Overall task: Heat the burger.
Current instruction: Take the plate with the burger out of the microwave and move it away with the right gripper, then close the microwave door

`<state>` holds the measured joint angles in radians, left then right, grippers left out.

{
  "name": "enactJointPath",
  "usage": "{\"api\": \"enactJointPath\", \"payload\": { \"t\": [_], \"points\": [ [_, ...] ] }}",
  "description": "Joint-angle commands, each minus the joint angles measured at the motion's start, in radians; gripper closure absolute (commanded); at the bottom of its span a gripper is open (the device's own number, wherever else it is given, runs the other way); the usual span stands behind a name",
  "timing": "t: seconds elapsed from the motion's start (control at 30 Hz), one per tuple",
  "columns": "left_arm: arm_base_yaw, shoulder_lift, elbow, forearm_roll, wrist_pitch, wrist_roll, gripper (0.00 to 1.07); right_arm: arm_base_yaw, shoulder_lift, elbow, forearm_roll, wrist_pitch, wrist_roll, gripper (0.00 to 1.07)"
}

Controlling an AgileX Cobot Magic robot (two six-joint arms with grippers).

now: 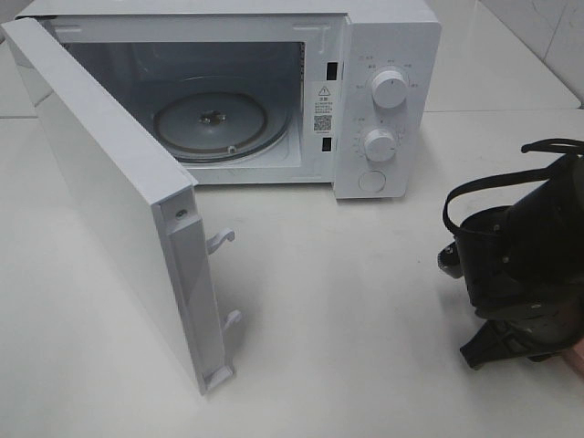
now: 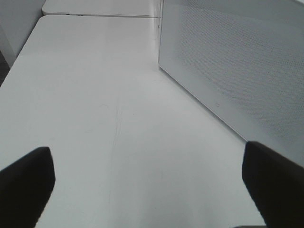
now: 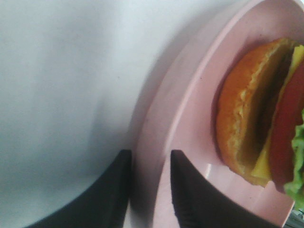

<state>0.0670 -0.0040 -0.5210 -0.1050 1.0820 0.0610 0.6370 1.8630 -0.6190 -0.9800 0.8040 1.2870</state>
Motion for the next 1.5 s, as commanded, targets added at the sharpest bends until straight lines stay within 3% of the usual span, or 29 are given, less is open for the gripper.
{"api": "enactJointPath", "payload": {
  "t": [0.03, 0.1, 0.43, 0.73, 1.03, 1.5],
  "points": [
    [0.0, -0.005, 0.004, -0.003, -0.01, -0.004, 0.07, -0.001, -0.018, -0.007, -0.01, 0.029, -0.021, 0.66],
    [0.0, -0.005, 0.004, -0.003, -0.01, -0.004, 0.07, -0.001, -0.082, -0.015, 0.021, 0.027, -0.071, 0.56],
    [0.0, -0.005, 0.004, -0.003, -0.01, -0.004, 0.07, -0.001, -0.332, -0.015, 0.197, 0.003, -0.294, 0.55],
    [0.0, -0.005, 0.004, -0.003, -0.01, -0.004, 0.07, -0.001, -0.598, -0.015, 0.479, -0.073, -0.769, 0.53],
    [0.0, -0.005, 0.004, -0.003, -0.01, -0.004, 0.07, -0.001, -0.842, -0.015, 0.777, -0.056, -1.172, 0.29],
    [0.0, -0.005, 0.004, -0.003, -0.01, -0.004, 0.07, -0.001, -1.17, -0.015, 0.829, 0.195, -1.187, 0.3]
  ]
}}
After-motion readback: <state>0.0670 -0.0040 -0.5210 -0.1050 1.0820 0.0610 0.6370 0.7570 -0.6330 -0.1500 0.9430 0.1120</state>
